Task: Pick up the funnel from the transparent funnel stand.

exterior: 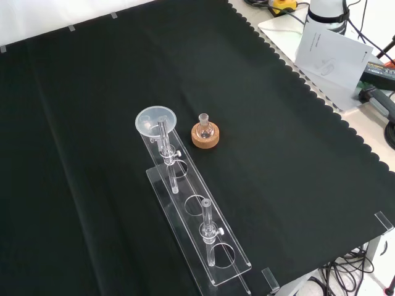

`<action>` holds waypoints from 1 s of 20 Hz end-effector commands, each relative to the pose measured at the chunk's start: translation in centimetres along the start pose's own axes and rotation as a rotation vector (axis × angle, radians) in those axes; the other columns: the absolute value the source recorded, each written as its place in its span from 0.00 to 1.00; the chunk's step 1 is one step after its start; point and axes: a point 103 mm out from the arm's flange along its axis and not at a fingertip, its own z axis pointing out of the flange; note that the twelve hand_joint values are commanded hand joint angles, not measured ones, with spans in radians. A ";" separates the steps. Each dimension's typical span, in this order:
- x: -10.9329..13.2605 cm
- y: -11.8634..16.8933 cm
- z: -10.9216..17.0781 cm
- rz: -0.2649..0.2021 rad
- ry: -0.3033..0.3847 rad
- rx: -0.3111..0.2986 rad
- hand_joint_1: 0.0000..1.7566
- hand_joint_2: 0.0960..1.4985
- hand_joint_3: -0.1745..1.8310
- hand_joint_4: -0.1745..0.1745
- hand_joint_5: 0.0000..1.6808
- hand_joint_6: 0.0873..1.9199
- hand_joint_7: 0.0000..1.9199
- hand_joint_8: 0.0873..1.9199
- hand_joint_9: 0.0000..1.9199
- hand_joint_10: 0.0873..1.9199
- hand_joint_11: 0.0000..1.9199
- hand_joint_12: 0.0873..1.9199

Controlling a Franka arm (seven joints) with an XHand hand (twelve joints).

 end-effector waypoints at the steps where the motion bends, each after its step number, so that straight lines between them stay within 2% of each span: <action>1: -0.1 0.1 0.0 -0.010 0.001 -0.009 0.03 0.72 0.28 0.51 0.13 0.00 0.00 0.09 0.04 0.31 0.02 0.69; 4: 0.3 0.0 -0.2 -0.006 -0.006 -0.014 0.00 0.78 0.28 0.54 0.13 0.00 0.00 0.06 0.03 0.29 0.00 0.67; 9: -0.3 0.2 -0.2 0.006 0.010 -0.012 0.00 0.79 0.28 0.54 0.13 0.00 0.00 0.06 0.03 0.29 0.00 0.67; 12: 0.0 0.3 0.0 0.022 -0.003 -0.006 0.00 0.79 0.28 0.54 0.13 0.00 0.00 0.06 0.03 0.29 0.00 0.67; 15: 0.2 0.9 1.0 0.044 -0.002 0.007 0.00 0.79 0.27 0.54 0.13 0.00 0.00 0.06 0.03 0.29 0.00 0.67; 20: 0.4 2.2 2.4 0.047 -0.007 0.006 0.00 0.79 0.27 0.53 0.14 0.00 0.00 0.07 0.04 0.29 0.00 0.67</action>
